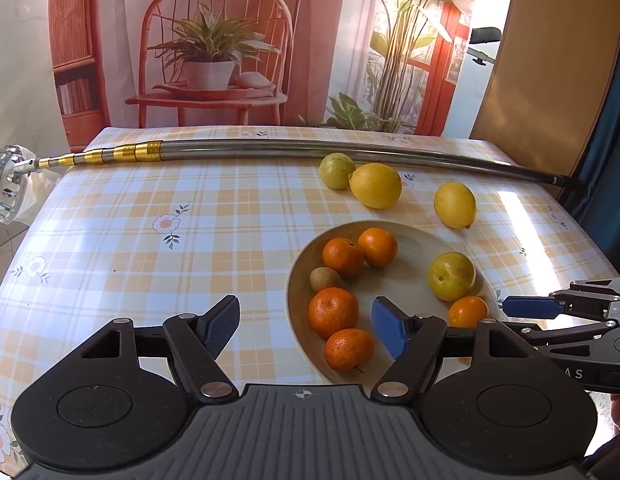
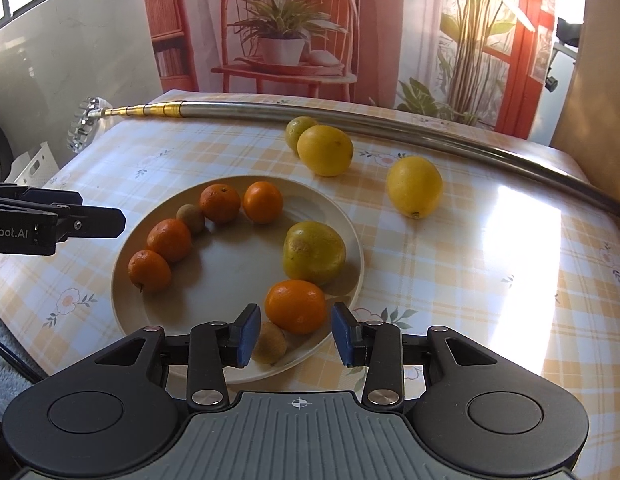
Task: Organize fruits
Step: 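Lower the kiwi onto the plate and open the right tool, then move the open right tool to a large yellow lemon beside the plate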
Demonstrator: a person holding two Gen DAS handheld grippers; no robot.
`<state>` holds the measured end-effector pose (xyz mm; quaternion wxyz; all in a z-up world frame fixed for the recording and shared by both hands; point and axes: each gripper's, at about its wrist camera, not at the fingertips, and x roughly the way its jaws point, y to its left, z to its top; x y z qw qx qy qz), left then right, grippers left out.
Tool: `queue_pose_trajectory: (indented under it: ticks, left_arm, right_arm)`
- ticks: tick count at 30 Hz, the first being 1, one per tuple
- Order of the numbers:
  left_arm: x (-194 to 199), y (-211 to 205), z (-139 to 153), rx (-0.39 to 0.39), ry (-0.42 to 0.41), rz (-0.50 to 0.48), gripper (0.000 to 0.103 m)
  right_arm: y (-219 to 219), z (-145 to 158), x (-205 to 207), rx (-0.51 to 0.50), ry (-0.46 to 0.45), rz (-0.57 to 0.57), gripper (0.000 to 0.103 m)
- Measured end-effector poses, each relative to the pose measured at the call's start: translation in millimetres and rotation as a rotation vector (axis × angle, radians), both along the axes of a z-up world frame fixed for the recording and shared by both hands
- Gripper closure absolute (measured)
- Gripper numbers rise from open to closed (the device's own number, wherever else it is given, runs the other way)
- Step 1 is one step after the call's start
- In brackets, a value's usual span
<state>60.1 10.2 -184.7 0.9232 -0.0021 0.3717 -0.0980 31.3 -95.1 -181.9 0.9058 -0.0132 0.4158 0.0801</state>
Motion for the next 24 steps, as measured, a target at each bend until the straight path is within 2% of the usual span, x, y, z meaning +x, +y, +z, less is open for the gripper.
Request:
queue_pose_trajectory:
  ticks: [6, 24]
  left_arm:
    - [-0.3, 0.2, 0.0, -0.003, 0.001, 0.004, 0.027]
    - [0.1, -0.4, -1.0, -0.001, 0.006, 0.003, 0.024]
  right_arm:
    - [-5.0, 4.9, -3.0, 0.007, -0.033, -0.022, 0.067]
    - [-12.9, 6.3, -2.3, 0.029, -0.053, -0.068, 0.066]
